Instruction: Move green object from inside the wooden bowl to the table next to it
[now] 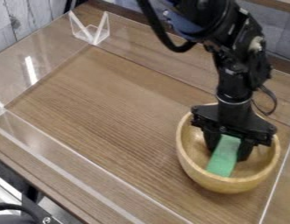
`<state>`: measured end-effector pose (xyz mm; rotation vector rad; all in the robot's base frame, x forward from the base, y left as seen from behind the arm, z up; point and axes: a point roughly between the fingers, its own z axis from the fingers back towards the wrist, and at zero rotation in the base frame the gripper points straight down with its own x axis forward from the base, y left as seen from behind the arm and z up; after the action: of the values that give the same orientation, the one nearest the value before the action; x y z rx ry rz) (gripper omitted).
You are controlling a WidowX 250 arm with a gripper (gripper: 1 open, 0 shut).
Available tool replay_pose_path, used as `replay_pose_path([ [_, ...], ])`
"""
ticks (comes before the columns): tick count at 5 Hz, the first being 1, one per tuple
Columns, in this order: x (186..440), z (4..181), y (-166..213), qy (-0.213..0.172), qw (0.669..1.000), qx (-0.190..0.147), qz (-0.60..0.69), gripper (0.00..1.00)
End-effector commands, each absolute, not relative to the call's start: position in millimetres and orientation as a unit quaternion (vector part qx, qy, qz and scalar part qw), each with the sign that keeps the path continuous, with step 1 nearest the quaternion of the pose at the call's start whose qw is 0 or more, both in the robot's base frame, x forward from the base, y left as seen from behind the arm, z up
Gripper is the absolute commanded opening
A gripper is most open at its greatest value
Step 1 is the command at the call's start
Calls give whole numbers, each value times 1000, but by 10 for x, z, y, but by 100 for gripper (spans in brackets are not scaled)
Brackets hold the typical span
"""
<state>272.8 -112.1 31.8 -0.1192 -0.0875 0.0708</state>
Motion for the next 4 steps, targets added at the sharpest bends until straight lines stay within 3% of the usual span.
replay_pose_path([
  [1,2827,596,-1256,-75,994,-71,29,0],
  [2,2887,724,-1135,-83,993,-75,30,0],
  [4,2777,1349,-1154,-133,984,-89,72,0],
])
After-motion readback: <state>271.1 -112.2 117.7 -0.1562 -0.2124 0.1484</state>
